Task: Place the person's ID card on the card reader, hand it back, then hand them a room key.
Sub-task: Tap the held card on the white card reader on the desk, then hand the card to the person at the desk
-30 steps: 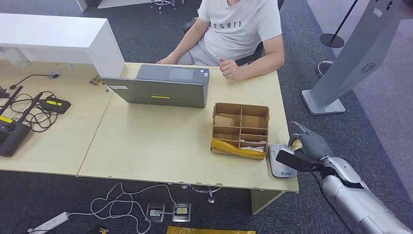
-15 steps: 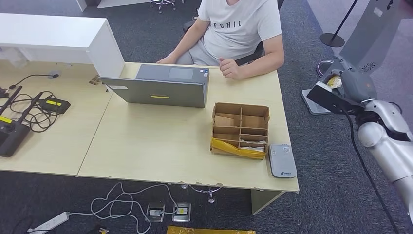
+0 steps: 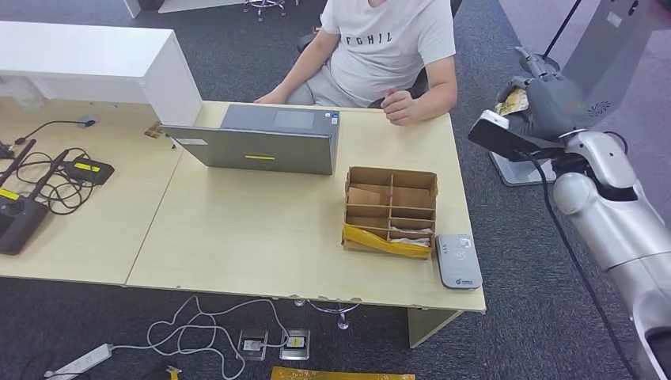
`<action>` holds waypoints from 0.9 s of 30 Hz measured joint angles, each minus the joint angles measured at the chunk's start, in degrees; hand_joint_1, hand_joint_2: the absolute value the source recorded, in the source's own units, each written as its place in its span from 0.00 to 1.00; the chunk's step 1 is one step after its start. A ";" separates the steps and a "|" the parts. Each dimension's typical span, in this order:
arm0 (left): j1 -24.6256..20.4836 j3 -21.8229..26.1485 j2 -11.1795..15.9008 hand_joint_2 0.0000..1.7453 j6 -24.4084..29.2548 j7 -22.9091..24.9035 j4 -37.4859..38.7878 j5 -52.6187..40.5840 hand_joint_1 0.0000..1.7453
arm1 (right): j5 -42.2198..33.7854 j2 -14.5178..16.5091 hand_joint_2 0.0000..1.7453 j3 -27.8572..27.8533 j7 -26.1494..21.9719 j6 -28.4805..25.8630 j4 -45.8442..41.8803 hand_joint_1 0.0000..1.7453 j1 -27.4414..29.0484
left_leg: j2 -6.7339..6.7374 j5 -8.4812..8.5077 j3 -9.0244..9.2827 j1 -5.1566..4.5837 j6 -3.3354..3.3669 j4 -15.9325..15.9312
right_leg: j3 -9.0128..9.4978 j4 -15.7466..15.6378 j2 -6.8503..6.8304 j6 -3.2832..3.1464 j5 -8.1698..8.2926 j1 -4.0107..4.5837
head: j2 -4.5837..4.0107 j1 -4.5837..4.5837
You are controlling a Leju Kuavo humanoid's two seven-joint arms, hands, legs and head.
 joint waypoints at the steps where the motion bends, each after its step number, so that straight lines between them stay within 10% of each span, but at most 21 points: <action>1: -0.16 -0.11 -0.06 0.00 0.00 0.06 0.00 -0.10 0.00 | 0.43 0.84 1.00 0.07 -0.27 -0.36 0.72 1.00 -0.13 | 0.00 0.00 0.00 0.00 0.00 0.00 | 0.00 0.00 0.00 0.00 0.00 0.00 | 0.00 -0.01; 27: -0.72 -1.27 -0.31 0.00 -0.50 1.14 0.00 -0.20 0.00 | 1.10 12.52 1.00 0.08 -1.67 -3.21 14.90 0.99 -0.74 | 0.00 0.01 0.00 0.00 -0.02 0.00 | -0.04 -0.01 0.01 0.00 0.00 0.00 | 0.00 0.01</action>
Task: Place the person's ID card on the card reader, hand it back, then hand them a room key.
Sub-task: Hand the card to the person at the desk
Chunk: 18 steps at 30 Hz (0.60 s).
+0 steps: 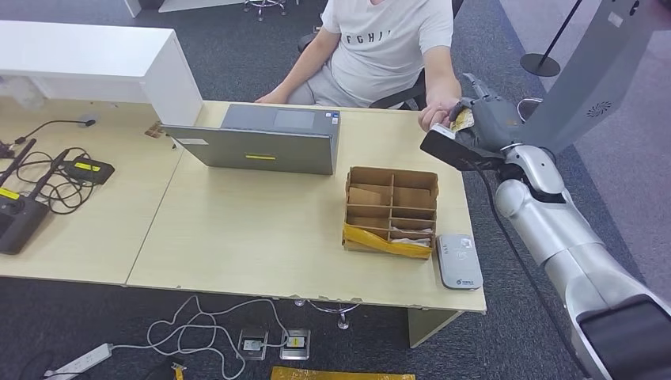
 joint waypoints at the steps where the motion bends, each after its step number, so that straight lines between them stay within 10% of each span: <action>1: 0.00 0.00 0.00 0.00 -0.02 -0.01 0.00 0.01 0.00 | 0.07 0.08 1.00 0.00 0.00 0.01 0.32 0.93 0.00 | 0.00 0.00 0.00 0.00 0.00 0.00 | 0.00 0.00 0.00 0.00 0.00 0.00 | 0.00 0.00; 6: 0.00 -0.02 0.00 0.00 -0.05 -0.02 0.00 0.00 0.00 | 0.20 0.46 1.00 0.00 0.03 -0.01 1.63 0.05 -0.01 | 0.00 0.00 0.00 0.00 0.00 0.00 | 0.00 0.00 0.01 0.00 0.00 0.00 | 0.00 -0.01; 18: 0.04 -0.03 0.00 0.00 -0.16 -0.01 0.00 0.10 0.00 | 2.54 0.85 1.00 0.01 -0.03 -1.02 3.47 0.00 0.29 | 0.00 0.00 0.01 0.00 0.00 0.00 | 0.00 0.00 0.01 0.00 0.00 0.00 | 0.00 0.01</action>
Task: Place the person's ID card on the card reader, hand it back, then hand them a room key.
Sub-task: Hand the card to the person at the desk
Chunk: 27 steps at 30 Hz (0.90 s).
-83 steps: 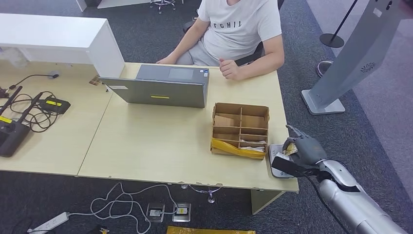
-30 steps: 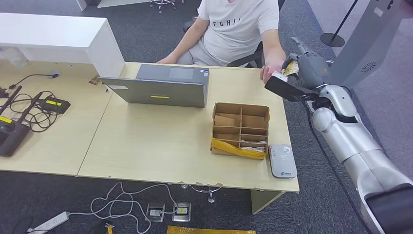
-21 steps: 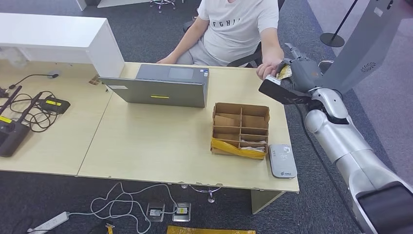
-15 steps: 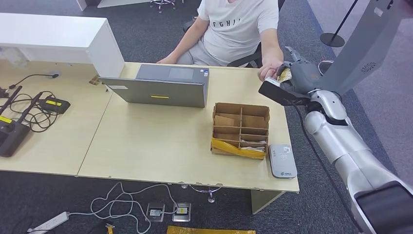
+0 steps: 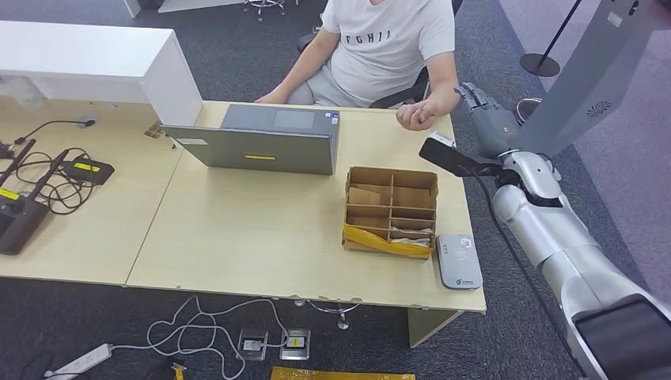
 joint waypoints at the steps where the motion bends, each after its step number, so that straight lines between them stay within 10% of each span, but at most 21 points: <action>1: 0.01 0.01 0.00 0.00 0.02 0.01 0.00 0.07 0.00 | 0.40 0.00 1.00 0.00 0.01 0.01 0.03 0.00 0.14 | 0.00 0.00 0.00 0.00 0.00 0.00 | 0.00 0.00 0.00 0.00 0.00 0.00 | 0.00 -0.01; 12: 0.49 0.01 0.01 0.00 0.17 0.01 0.00 0.74 0.00 | 2.39 -1.39 1.00 -0.41 2.48 4.82 -2.93 0.00 2.32 | 0.00 0.00 0.06 0.00 0.00 0.02 | -0.01 -0.01 0.01 0.00 0.00 0.00 | 0.00 -0.02; 20: 1.86 0.07 0.26 0.00 0.65 -0.28 0.00 2.70 0.00 | -6.30 -10.14 1.00 -4.49 15.23 21.36 -23.45 0.00 9.83 | 0.02 -0.03 0.07 -0.03 0.01 0.03 | -0.01 -0.06 0.01 0.00 0.00 -0.02 | 0.00 0.00; 27: 2.30 0.20 0.46 0.00 0.76 -0.27 0.00 3.76 0.00 | -10.82 -16.34 1.00 -7.98 19.29 25.34 -38.98 0.00 15.95 | 0.05 -0.05 0.07 -0.01 0.00 0.02 | -0.02 -0.06 0.03 0.00 0.00 -0.01 | 0.00 -0.03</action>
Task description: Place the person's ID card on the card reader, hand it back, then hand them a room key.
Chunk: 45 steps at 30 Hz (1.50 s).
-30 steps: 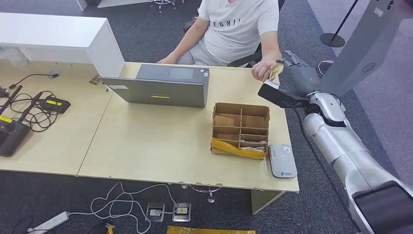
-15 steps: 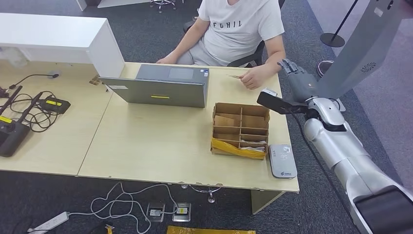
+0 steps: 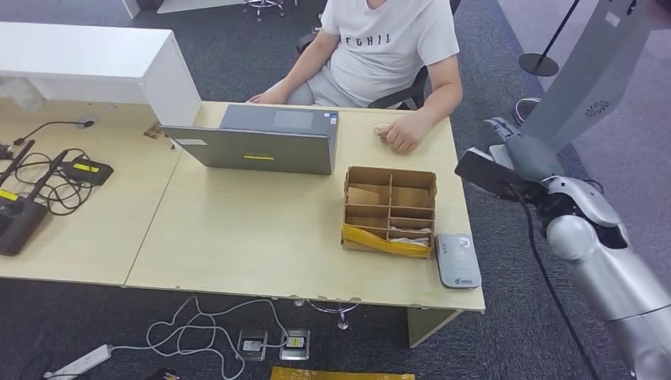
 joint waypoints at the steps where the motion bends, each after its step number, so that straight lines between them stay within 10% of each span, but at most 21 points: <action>1: 0.00 0.00 0.03 0.00 0.01 0.03 0.00 0.01 0.00 | -0.06 -0.58 1.00 -0.35 0.08 0.06 -1.45 0.00 0.42 | 0.00 0.00 0.01 0.00 0.00 0.00 | 0.01 0.00 0.01 0.00 0.00 0.00 | 0.00 0.01; 22: -0.04 0.02 0.08 0.00 0.96 1.13 0.00 1.04 0.00 | -5.87 -7.11 1.00 -2.70 2.16 -4.06 -19.52 0.00 12.75 | 0.01 0.00 -0.01 0.01 -0.01 -0.02 | 0.01 0.00 0.10 0.00 0.00 0.01 | 0.00 0.01; 45: -0.32 0.07 -0.73 0.00 2.83 2.37 0.00 2.00 0.00 | -1.42 -1.65 1.00 6.44 0.53 -17.96 -14.37 0.00 22.55 | -0.02 -0.02 -0.07 0.04 -0.03 -0.04 | 0.01 0.01 0.05 -0.03 -0.04 0.04 | 0.00 0.01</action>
